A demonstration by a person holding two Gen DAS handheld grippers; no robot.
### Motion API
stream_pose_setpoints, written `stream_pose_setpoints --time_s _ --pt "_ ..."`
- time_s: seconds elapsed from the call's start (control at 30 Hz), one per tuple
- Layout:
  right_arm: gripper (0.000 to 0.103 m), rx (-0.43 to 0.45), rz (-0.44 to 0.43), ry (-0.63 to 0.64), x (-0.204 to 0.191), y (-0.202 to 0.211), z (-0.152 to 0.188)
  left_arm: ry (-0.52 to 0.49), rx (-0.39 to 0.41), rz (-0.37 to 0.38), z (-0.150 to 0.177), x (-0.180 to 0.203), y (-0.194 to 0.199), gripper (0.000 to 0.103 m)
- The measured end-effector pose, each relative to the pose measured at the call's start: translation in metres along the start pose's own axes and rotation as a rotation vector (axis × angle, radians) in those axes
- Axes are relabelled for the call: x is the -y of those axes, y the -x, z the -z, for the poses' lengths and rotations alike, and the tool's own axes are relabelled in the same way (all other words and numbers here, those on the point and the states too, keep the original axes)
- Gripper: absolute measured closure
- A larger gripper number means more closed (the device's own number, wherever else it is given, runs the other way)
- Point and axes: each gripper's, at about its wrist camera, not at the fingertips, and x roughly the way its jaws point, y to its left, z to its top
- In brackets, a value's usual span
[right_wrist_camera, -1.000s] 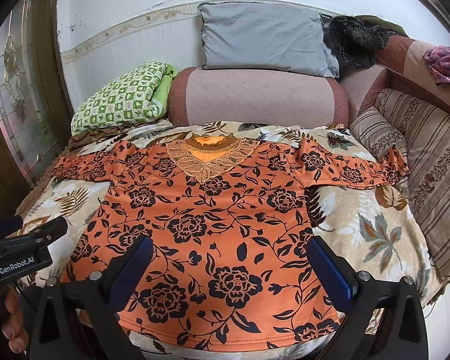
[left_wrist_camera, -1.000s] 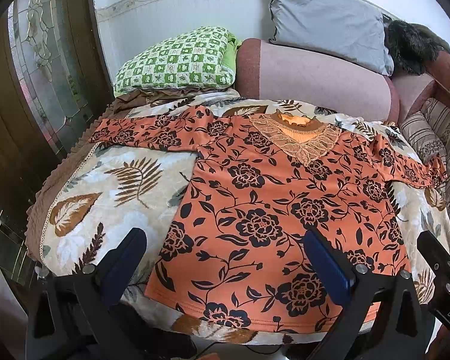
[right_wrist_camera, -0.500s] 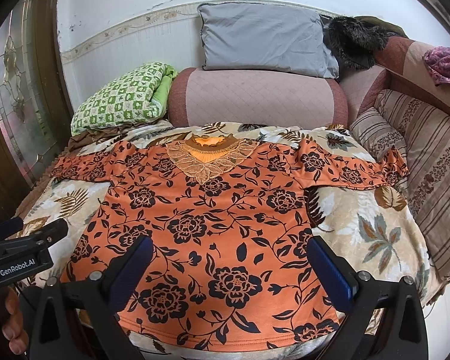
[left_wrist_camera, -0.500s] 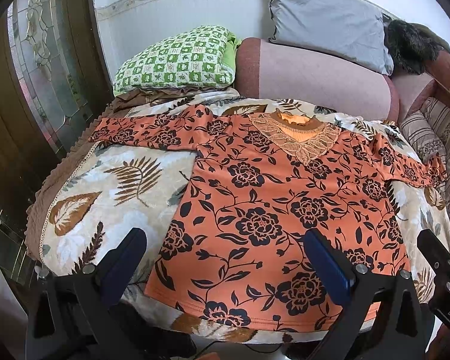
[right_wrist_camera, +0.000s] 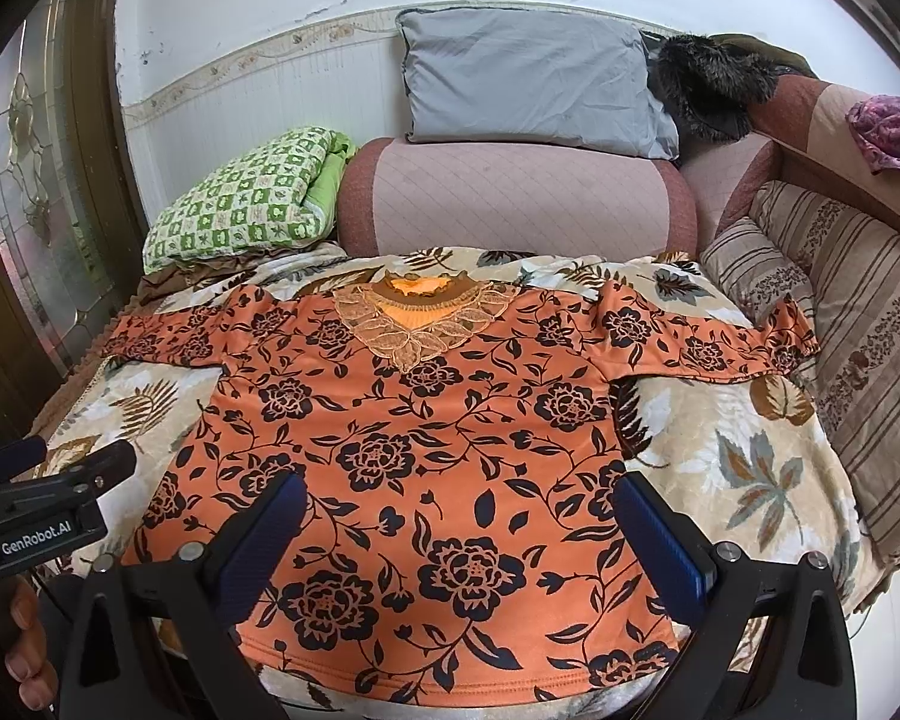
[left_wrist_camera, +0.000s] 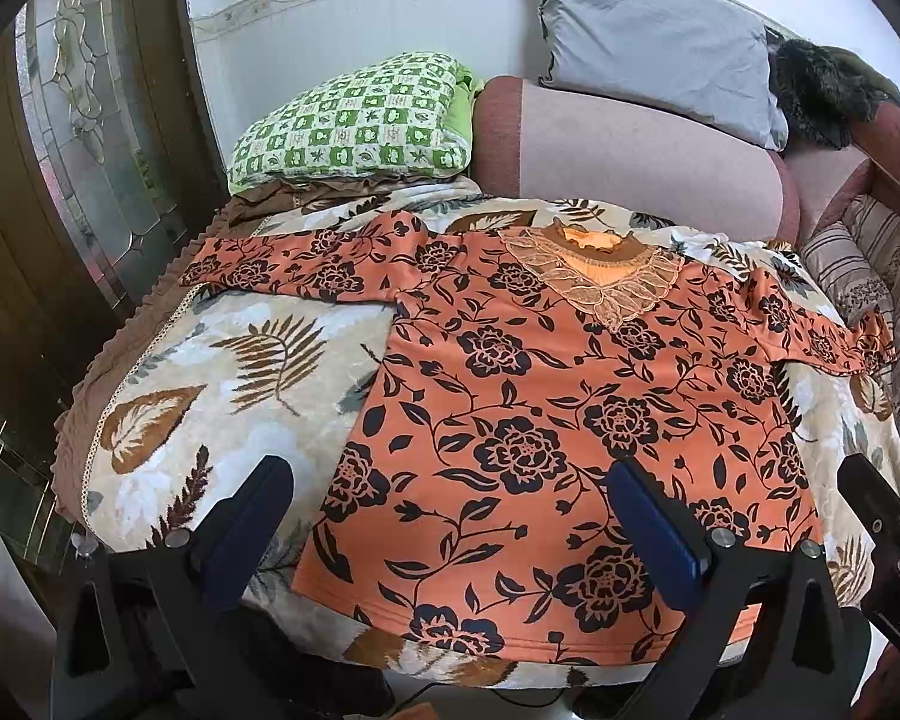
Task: Fold small clothes
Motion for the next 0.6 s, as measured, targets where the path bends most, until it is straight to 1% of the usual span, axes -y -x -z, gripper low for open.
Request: stream_pose_setpoints --time_s 0.3,0.4,0.47,0.53,0.6 --pt "0.000 0.000 -0.001 -0.001 0.000 0.000 0.000 0.001 0.002 0.004 -0.001 0.000 0.000 0.000" --pt "0.000 0.000 -0.014 -0.014 0.002 -0.001 0.000 0.021 -0.007 0.037 -0.001 -0.004 -0.002 0.000" --pt "0.000 -0.009 -0.061 -0.055 0.013 -0.006 0.000 0.055 -0.019 0.086 -0.002 -0.012 -0.008 0.000" --pt "0.000 -0.003 -0.098 -0.112 0.031 -0.010 0.000 0.087 -0.011 0.117 0.000 -0.019 -0.014 0.000" --pt "0.000 0.015 -0.128 -0.193 0.061 -0.016 -0.001 0.095 -0.014 0.119 0.003 -0.022 -0.024 0.000"
